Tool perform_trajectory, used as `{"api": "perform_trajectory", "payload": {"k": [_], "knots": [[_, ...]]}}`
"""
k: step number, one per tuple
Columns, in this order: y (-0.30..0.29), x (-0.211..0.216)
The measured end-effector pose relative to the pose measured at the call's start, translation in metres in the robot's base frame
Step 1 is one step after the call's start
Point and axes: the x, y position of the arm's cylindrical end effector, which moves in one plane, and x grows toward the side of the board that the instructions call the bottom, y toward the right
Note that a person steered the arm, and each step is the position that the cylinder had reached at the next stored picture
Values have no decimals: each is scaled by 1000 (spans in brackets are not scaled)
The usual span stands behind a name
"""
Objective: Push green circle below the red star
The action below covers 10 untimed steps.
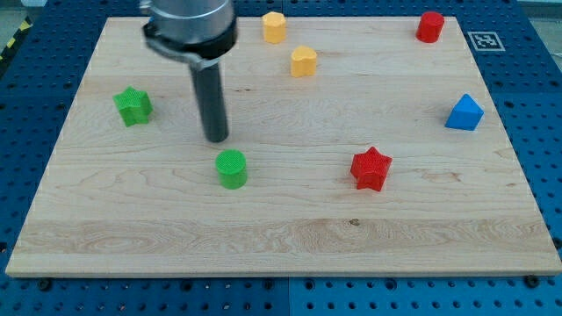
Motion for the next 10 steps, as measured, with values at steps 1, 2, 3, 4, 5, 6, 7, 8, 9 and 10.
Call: {"api": "perform_trajectory", "payload": {"k": [1,2,3,4,5,6,7,8,9,10], "knots": [[8,17],[33,29],[38,43],[26,52],[25,64],[22,76],[10,87],[10,92],[28,92],[57,93]]}}
